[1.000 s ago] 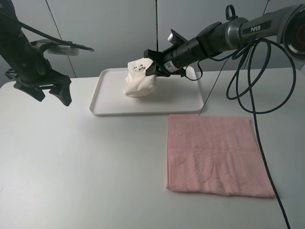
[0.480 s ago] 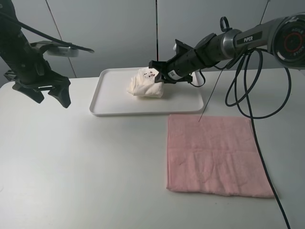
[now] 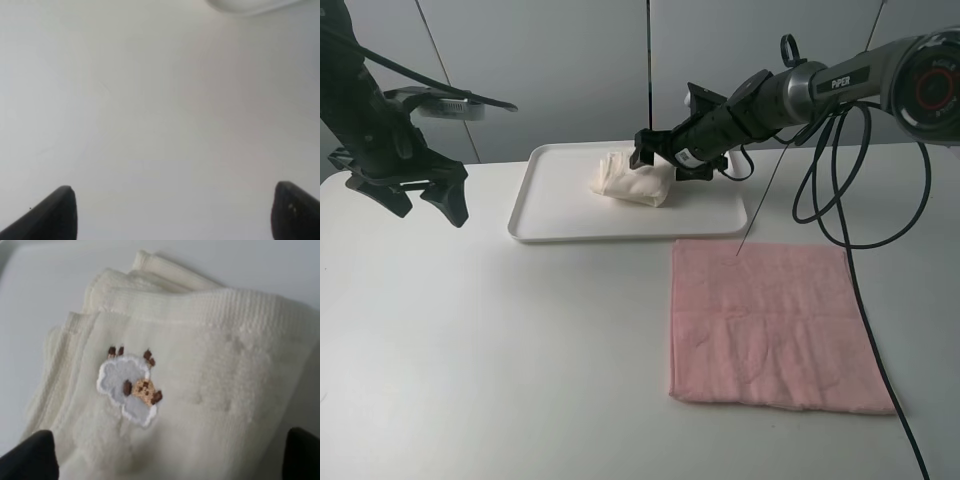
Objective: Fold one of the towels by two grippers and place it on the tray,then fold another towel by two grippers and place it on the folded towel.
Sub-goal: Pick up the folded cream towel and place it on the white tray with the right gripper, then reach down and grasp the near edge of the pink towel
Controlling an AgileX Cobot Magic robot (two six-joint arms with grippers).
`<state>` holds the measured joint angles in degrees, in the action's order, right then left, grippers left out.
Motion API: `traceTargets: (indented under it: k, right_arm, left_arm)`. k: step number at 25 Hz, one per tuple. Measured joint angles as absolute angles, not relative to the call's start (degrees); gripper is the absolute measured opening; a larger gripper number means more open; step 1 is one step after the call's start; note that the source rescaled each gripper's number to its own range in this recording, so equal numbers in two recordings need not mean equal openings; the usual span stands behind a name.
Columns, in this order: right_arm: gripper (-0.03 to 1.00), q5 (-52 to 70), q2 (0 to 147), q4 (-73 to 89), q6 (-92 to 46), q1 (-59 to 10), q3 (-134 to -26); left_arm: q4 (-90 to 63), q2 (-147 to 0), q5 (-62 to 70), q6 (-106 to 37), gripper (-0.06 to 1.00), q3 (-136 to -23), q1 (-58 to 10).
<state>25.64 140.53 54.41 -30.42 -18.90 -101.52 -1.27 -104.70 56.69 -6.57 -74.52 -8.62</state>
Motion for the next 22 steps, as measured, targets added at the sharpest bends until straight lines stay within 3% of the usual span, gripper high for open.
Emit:
traceTargets:
  k: [11, 18, 22]
  right_arm:
    - [1.0, 32.19, 121.93, 29.49, -30.42, -18.9, -101.72]
    - [1.0, 46.05, 112.75, 8.72, -26.69, -18.9, -101.39]
    - [1.0, 50.9, 109.27, 4.44, -23.56, -17.66, -95.85]
  left_arm:
    - [-2.53, -104.7, 56.84, -10.34, 1.0, -74.52, -8.62]
    - [-4.9, -104.7, 57.41, -15.53, 1.0, -74.52, -8.62]
    - [-7.07, -104.7, 57.51, -17.1, 1.0, -74.52, -8.62]
